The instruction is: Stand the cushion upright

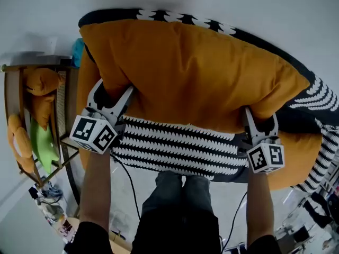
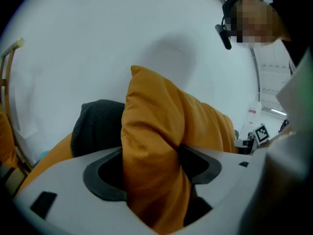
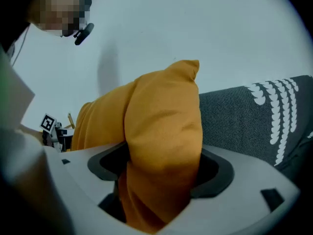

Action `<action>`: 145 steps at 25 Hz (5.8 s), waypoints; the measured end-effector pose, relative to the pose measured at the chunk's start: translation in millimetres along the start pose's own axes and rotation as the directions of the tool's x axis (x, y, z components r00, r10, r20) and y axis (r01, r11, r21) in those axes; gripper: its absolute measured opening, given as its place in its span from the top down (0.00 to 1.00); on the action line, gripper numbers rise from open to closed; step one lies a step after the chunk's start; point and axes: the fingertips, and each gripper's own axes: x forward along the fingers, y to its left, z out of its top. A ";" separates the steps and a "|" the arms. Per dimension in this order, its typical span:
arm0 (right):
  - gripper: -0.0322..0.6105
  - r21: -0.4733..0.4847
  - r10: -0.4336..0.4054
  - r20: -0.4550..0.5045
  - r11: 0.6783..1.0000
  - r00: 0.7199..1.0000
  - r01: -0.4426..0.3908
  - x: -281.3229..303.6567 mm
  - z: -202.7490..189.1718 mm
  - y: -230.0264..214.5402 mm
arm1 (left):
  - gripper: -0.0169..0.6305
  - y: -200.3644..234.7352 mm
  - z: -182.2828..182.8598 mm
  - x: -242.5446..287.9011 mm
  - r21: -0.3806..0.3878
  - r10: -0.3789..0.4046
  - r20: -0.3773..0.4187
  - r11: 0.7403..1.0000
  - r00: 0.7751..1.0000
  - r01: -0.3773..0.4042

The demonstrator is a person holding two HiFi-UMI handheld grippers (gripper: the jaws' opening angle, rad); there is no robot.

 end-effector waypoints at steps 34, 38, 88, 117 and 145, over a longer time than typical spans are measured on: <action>0.54 -0.146 -0.095 0.140 0.983 0.986 0.115 -160.4 77.8 146.1 | 0.60 -114.2 63.3 -189.6 0.049 0.006 0.085 0.999 0.996 -0.010; 0.59 -0.169 -0.051 0.207 0.982 0.977 0.087 -192.4 108.3 167.5 | 0.63 -141.3 92.8 -221.7 0.102 -0.010 0.129 0.995 0.992 -0.003; 0.71 0.346 -0.716 0.495 0.682 0.492 0.644 -877.8 -6.6 -74.5 | 0.62 -826.9 -4.3 -287.7 0.347 -0.817 -0.078 0.515 0.572 0.784; 0.59 0.179 -0.522 0.508 0.842 0.686 0.509 -716.0 176.9 -339.1 | 0.55 -866.4 89.9 -34.1 0.301 -0.639 0.039 0.741 0.769 0.600; 0.53 -0.083 -0.007 0.054 0.996 0.999 0.011 -525.1 156.0 -529.1 | 0.52 -795.6 -39.2 22.5 0.025 0.080 -0.030 0.997 0.996 -0.080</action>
